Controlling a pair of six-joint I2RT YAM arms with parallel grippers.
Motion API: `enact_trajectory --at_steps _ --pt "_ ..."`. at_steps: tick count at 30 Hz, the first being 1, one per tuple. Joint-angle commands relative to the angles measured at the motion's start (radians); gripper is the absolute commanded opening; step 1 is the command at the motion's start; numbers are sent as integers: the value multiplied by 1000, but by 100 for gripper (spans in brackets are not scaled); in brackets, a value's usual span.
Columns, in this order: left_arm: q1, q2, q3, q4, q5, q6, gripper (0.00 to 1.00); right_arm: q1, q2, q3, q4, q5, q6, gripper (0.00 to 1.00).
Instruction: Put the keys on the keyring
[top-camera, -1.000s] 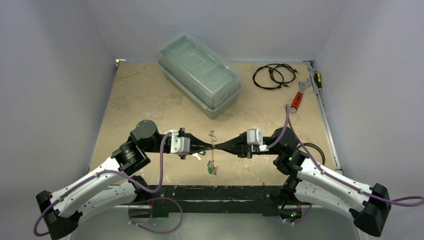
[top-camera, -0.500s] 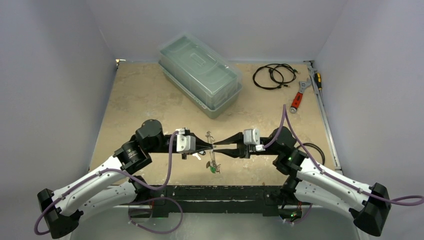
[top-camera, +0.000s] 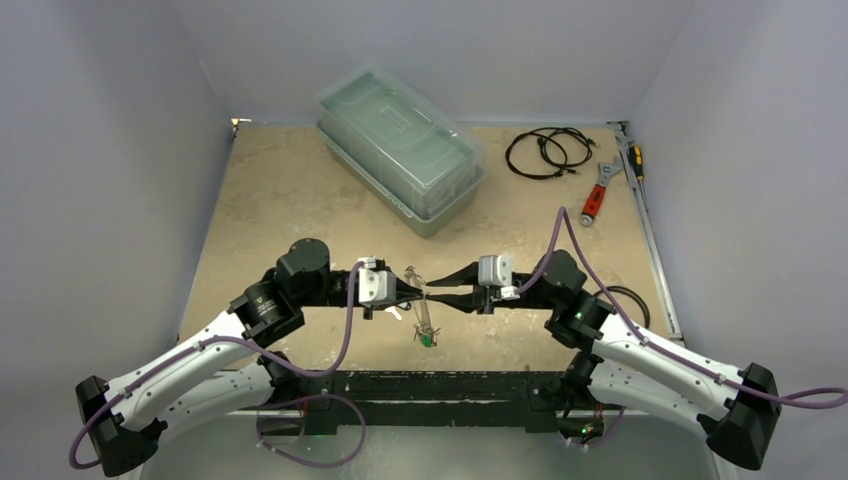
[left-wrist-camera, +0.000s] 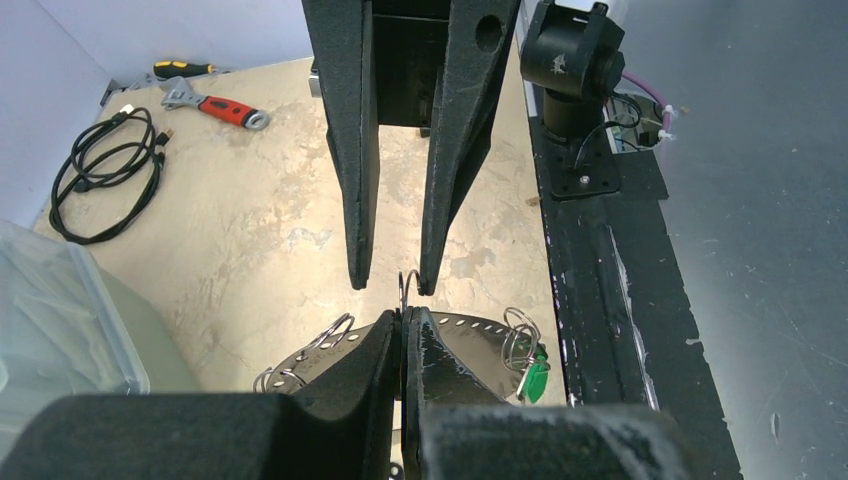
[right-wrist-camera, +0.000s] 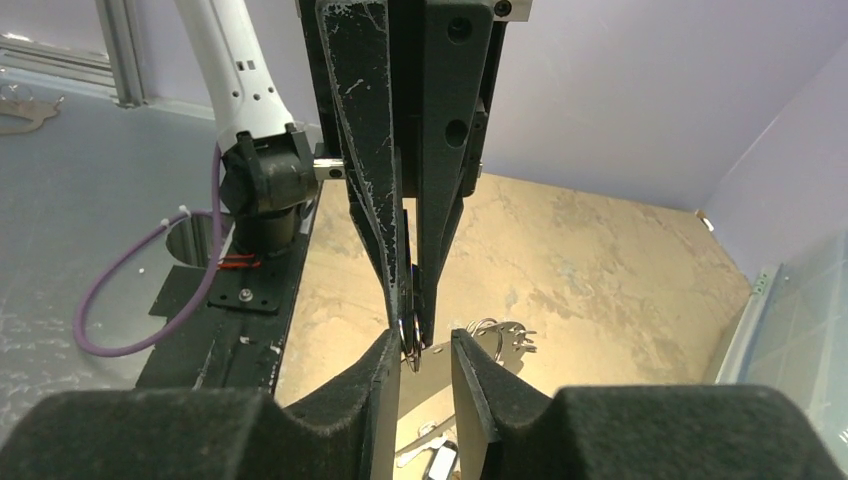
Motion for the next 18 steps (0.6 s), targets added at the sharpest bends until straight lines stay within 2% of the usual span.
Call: enact_trajectory --at_steps 1,16,18 --pt "0 -16 54 32 5 20 0 2 1 50 -23 39 -25 29" --pt "1 -22 55 33 4 20 0 2 28 59 -40 40 -28 23" --pt "1 -21 54 33 3 19 0 2 30 60 -40 38 -30 18"
